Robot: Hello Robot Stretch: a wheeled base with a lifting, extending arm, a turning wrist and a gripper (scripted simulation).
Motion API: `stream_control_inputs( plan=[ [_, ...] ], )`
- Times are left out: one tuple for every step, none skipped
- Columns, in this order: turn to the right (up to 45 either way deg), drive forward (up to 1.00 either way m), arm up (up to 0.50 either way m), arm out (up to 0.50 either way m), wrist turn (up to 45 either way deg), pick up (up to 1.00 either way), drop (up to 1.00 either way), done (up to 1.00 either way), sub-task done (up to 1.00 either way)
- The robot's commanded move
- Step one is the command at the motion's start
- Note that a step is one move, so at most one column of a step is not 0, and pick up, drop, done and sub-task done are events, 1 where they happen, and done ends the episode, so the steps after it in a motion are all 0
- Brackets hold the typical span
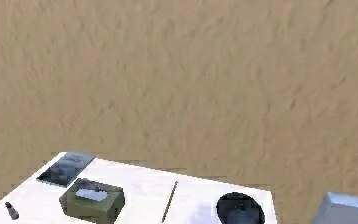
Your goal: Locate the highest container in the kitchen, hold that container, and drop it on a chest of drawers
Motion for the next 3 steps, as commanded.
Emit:
stream_control_inputs(
  plan=[
    [-45.0,0.0,0.0,0.0,0.0,0.0,0.0,0.0,0.0],
    [-45.0,0.0,0.0,0.0,0.0,0.0,0.0,0.0,0.0],
    [-39.0,0.0,0.0,0.0,0.0,0.0,0.0,0.0,0.0]
  ],
)
